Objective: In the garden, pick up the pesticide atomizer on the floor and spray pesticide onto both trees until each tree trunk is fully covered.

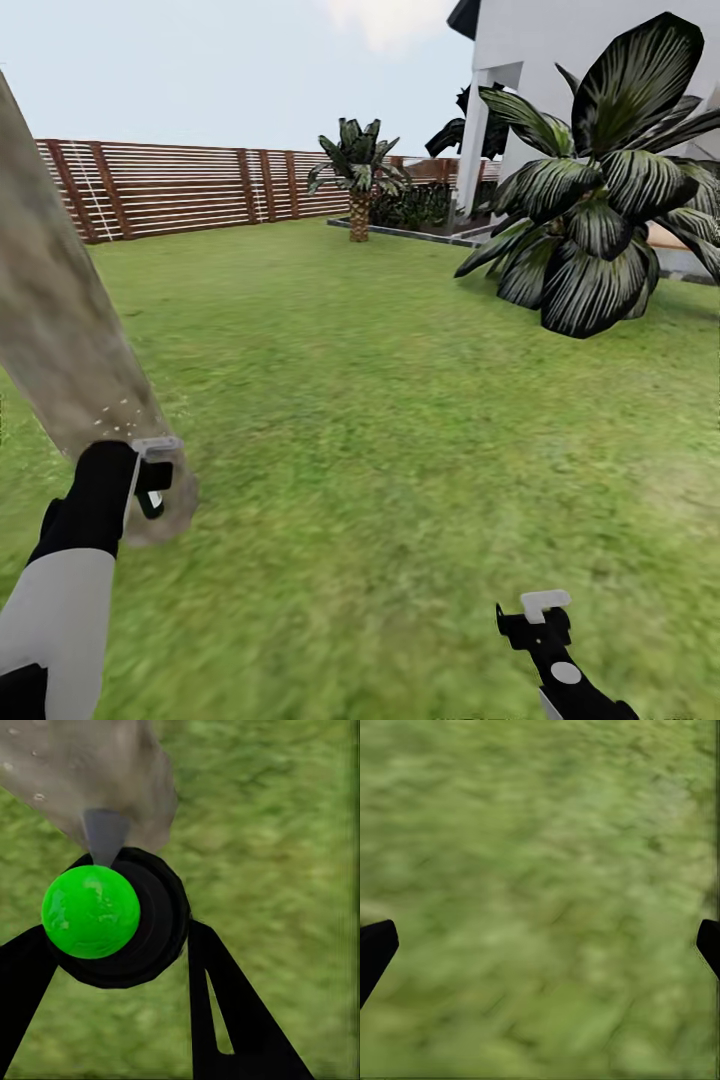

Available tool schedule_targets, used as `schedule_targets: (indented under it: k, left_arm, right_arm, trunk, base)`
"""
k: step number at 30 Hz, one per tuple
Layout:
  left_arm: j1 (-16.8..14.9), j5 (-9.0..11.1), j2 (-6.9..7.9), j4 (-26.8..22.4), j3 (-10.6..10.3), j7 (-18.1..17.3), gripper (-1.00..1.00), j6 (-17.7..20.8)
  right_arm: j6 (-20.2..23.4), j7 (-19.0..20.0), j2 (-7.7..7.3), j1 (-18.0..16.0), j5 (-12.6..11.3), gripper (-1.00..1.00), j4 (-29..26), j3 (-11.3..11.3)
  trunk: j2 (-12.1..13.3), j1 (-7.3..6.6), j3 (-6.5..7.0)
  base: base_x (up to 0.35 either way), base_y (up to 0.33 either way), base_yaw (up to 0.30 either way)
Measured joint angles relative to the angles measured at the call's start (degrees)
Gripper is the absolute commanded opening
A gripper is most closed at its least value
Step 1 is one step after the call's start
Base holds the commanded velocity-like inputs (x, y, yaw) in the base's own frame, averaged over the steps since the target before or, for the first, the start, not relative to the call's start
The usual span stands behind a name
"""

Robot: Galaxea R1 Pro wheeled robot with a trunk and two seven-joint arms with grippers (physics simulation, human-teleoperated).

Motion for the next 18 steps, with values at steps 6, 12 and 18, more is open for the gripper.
schedule_targets:
  k: [6,12,18]
  left_arm:
    - [0.2,0.2,0.58,0.2,0.4,0.0,-1.0,-0.3]
    - [1.2,0.2,0.88,1.1,0.4,0.1,-1.0,-0.7]
    - [4.8,0.6,0.69,1.1,0.4,-0.2,-1.0,-3.4]
  right_arm:
    - [0.0,0.0,0.03,0.0,0.0,1.0,0.0,0.0]
    - [0.0,0.0,0.05,0.0,0.0,1.0,0.0,0.0]
    - [0.0,0.0,0.06,0.0,0.0,1.0,0.0,0.0]
  trunk:
    - [0.0,0.02,0.0]
    - [0.0,0.02,0.0]
    - [0.0,-0.01,-0.01]
  base:
    - [-0.254,-0.173,0.258]
    - [-0.307,-0.013,0.276]
    - [-0.033,0.0,0.276]
